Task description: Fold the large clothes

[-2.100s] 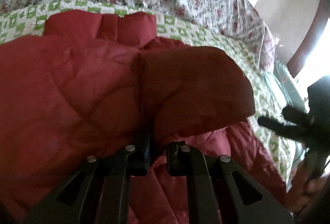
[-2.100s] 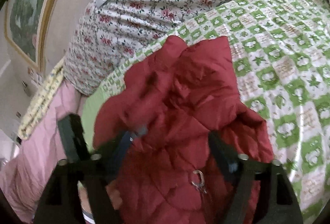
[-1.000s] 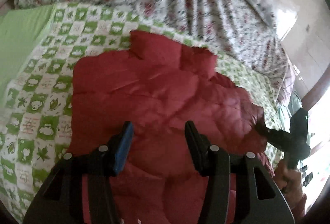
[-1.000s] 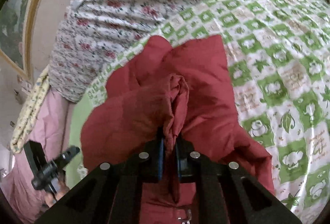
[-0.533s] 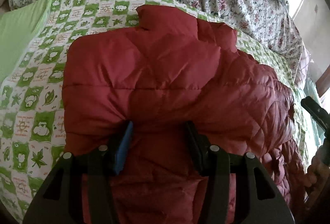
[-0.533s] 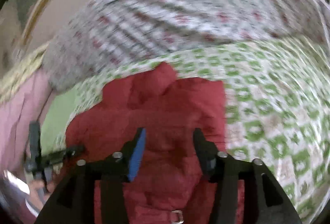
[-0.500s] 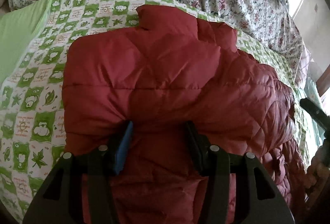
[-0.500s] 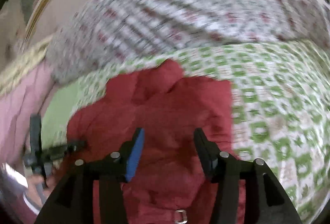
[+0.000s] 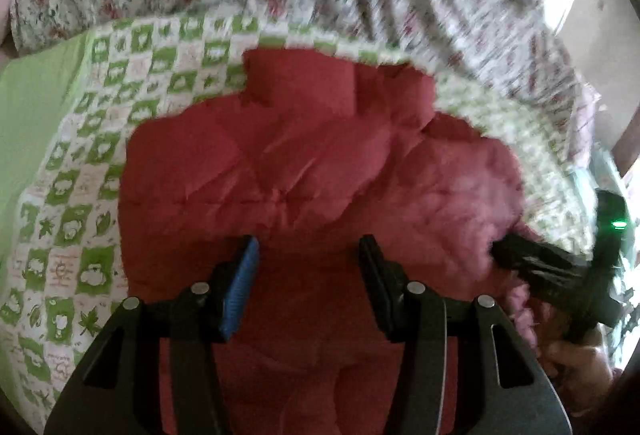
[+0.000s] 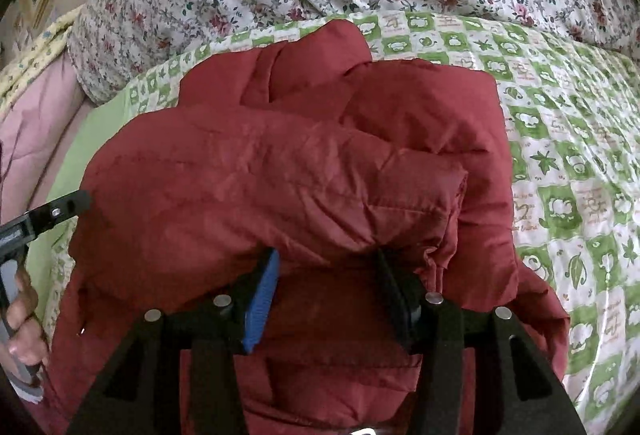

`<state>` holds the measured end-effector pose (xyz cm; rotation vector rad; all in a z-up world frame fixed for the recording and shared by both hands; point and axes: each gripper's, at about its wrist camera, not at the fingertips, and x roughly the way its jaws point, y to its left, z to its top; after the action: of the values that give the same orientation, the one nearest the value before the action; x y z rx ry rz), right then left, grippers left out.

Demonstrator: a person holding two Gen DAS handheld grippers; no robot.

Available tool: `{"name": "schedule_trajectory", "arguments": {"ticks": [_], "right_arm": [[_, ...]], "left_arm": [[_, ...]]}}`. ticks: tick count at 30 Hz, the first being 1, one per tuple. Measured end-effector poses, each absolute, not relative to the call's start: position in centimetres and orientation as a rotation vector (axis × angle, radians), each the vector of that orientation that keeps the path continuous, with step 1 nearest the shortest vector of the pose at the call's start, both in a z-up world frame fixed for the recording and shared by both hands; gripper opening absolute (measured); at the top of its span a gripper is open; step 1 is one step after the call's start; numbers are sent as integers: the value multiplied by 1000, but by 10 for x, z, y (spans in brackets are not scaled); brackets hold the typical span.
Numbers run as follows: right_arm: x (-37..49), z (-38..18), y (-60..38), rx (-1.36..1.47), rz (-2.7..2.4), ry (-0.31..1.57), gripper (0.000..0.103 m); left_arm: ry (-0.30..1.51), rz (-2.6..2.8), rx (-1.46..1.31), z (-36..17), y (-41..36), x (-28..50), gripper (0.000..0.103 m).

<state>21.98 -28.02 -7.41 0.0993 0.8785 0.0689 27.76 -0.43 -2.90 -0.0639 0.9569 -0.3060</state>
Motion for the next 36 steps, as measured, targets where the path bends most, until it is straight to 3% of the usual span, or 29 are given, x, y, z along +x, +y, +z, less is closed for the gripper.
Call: {"name": "schedule_trajectory", "arguments": {"ticks": [10, 13, 17, 24, 36], "right_arm": [[220, -78, -282, 90, 53, 903, 49], [211, -59, -273, 91, 25, 863, 54], [204, -37, -242, 17, 73, 792, 51], [237, -84, -258, 18, 20, 922, 51], [223, -82, -293, 116, -5, 904, 48]], "left_arm": [[1000, -256, -20, -65, 9, 282, 50], [999, -236, 6, -64, 5, 281, 50], [996, -221, 20, -64, 3, 280, 50], [1007, -244, 16, -65, 4, 280, 50], [1005, -237, 32, -67, 3, 281, 50]]}}
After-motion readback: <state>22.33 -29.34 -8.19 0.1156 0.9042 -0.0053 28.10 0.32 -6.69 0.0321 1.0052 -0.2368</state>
